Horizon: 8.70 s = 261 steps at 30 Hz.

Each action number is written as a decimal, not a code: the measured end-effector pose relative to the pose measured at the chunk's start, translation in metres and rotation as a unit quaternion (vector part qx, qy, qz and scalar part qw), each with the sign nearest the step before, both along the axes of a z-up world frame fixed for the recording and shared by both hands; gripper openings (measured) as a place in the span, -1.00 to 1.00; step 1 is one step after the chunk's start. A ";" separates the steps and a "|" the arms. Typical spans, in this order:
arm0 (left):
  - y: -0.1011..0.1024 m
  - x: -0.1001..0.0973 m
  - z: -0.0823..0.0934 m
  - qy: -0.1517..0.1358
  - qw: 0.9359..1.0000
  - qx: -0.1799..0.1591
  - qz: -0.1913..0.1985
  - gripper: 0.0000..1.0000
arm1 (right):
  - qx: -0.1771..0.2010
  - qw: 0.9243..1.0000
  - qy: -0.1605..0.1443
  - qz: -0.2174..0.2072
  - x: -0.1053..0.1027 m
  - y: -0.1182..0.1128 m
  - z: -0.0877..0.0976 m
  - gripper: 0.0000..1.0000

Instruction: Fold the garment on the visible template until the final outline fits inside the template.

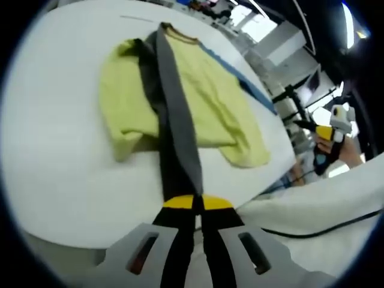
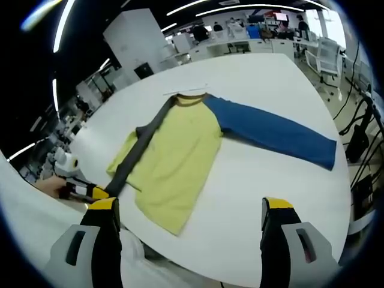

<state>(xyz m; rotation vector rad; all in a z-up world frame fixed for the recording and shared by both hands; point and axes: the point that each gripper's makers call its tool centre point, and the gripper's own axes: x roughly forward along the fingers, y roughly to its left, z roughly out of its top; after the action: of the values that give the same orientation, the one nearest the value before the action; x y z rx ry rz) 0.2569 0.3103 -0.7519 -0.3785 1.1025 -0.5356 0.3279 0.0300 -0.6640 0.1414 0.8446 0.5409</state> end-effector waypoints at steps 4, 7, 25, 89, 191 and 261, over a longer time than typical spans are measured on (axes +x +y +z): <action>0.001 0.001 0.003 -0.001 1.000 0.000 0.001 -1.00 | 0.001 1.000 0.000 -0.002 0.001 0.000 0.000 0.95; 0.004 0.003 0.004 -0.005 1.000 0.003 0.000 -1.00 | 0.002 1.000 -0.001 -0.003 0.002 0.001 0.000 0.95; 0.025 0.015 0.039 -0.031 0.999 -0.001 0.006 -1.00 | 0.003 1.000 0.001 -0.003 0.004 0.006 -0.003 0.94; 0.244 0.106 0.086 -0.079 0.977 0.090 0.177 -1.00 | -0.004 0.999 0.004 -0.042 0.019 0.020 -0.001 0.93; 0.424 0.280 -0.009 -0.096 0.901 0.236 0.350 -1.00 | -0.040 0.995 0.055 -0.075 0.021 0.038 -0.016 0.95; 0.357 0.227 0.039 -0.113 0.935 0.160 0.296 -0.03 | -0.013 0.998 0.039 -0.043 0.022 0.030 -0.016 0.93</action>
<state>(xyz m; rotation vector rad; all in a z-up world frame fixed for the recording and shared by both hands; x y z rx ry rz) 0.4843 0.6672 -0.7133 -0.3309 0.7796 0.1357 0.3497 0.0602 -0.6795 0.1741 0.9168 0.4457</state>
